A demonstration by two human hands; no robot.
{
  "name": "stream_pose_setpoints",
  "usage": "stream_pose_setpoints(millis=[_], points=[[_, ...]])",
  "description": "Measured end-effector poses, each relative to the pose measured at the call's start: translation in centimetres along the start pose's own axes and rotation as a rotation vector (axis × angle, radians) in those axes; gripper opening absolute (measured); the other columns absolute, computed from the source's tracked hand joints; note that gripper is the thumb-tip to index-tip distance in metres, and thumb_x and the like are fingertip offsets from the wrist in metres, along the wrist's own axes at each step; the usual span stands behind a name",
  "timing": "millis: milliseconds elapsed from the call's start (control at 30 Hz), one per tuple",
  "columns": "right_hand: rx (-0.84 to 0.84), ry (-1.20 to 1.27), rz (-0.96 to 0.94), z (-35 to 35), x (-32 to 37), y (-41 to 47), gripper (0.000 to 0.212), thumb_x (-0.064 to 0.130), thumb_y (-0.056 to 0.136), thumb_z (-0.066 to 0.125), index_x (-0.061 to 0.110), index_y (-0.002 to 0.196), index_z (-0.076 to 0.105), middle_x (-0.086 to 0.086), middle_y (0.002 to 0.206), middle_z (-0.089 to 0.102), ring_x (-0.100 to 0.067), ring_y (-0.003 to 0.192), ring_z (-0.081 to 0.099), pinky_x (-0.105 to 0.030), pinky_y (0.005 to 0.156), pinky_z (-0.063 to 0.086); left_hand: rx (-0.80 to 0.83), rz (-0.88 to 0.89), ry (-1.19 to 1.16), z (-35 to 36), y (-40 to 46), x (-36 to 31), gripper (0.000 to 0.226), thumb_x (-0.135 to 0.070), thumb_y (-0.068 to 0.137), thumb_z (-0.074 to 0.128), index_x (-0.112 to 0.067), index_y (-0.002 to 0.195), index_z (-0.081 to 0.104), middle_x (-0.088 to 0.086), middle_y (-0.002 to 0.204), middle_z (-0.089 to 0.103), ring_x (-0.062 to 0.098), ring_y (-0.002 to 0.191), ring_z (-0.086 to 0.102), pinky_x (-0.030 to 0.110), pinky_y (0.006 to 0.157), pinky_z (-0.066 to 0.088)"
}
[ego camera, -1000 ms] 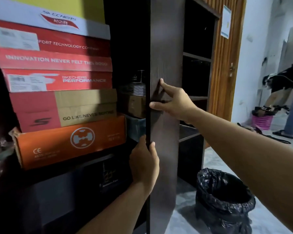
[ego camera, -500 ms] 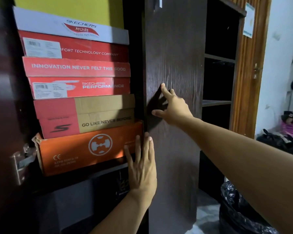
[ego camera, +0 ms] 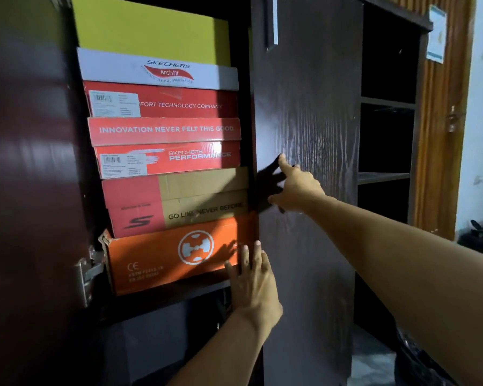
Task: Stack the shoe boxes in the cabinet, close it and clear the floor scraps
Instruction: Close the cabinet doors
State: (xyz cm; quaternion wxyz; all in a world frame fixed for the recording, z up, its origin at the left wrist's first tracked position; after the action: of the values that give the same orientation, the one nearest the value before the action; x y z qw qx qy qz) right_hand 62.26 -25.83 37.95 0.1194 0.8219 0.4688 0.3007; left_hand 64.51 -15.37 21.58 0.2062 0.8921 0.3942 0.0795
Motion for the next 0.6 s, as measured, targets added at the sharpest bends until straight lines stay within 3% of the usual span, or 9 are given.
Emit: stream_pose_setpoints(millis=[67,167,233,300,400,600], points=[[0.051,-0.005,-0.025,-0.6,0.4,-0.9,0.091,0.023,0.082,0.073,0.032,0.152,0.016,-0.009,0.138,0.05,-0.029,0.098,0.06,-0.035,0.074,0.056,0.081,-0.009,-0.042,-0.6,-0.8,-0.3,0.095,-0.033,0.083,0.067,-0.009,0.154,0.01,0.005,0.163,-0.01,0.028,0.15,-0.007,0.058,0.116,0.006],[0.115,-0.033,-0.065,-1.6,1.5,-2.6,0.074,0.025,0.083,0.072,0.027,0.147,0.035,-0.009,0.129,0.053,-0.021,0.075,0.056,-0.036,0.067,0.06,0.1,-0.029,-0.027,-1.7,-1.8,-0.3,0.089,-0.034,0.083,0.066,-0.011,0.152,0.016,0.009,0.163,-0.006,0.03,0.15,-0.003,0.056,0.115,0.011],[0.129,0.022,-0.065,-2.4,2.0,-3.5,0.076,0.027,0.082,0.074,0.027,0.147,0.035,-0.01,0.133,0.05,-0.023,0.079,0.059,-0.04,0.063,0.062,0.155,-0.049,-0.022,-2.9,-2.9,-0.4,0.08,-0.035,0.084,0.065,-0.011,0.149,0.025,0.012,0.162,0.001,0.032,0.149,0.001,0.054,0.114,0.016],[0.138,0.104,-0.069,-3.4,2.7,-4.4,0.081,0.028,0.08,0.077,0.025,0.148,0.034,-0.009,0.136,0.049,-0.027,0.092,0.062,-0.04,0.059,0.062,0.186,-0.054,-0.032,-5.2,-4.3,-0.9,0.062,-0.035,0.083,0.064,-0.012,0.137,0.044,0.013,0.157,0.023,0.036,0.145,0.017,0.054,0.111,0.025],[0.156,0.223,-0.098,-5.4,4.2,-5.9,0.078,0.028,0.079,0.079,0.02,0.146,0.038,-0.012,0.129,0.058,-0.023,0.082,0.068,-0.039,0.059,0.061,0.184,-0.042,-0.084,-8.9,-6.7,-1.7,0.044,-0.037,0.082,0.065,-0.014,0.119,0.056,0.01,0.131,0.052,0.034,0.125,0.045,0.048,0.101,0.04],[0.171,0.364,-0.199,-11.0,9.4,-10.2,0.062,0.026,0.078,0.078,0.013,0.134,0.053,-0.013,0.111,0.069,-0.021,0.08,0.073,-0.045,0.067,0.062,0.017,0.017,-0.095,-18.7,-12.6,-2.0,0.044,-0.046,0.087,0.061,-0.017,0.121,0.057,0.008,0.126,0.059,0.031,0.118,0.055,0.036,0.092,0.041]])
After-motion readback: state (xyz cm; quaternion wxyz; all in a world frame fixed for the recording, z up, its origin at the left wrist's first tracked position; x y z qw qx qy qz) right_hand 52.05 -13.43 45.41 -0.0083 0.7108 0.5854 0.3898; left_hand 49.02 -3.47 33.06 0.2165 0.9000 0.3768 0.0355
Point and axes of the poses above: each hand's wrist, its own y-axis towards the middle knuckle, its own z-axis out of the palm, x = y × z, the point moved 10 cm from there along y, towards the middle knuckle
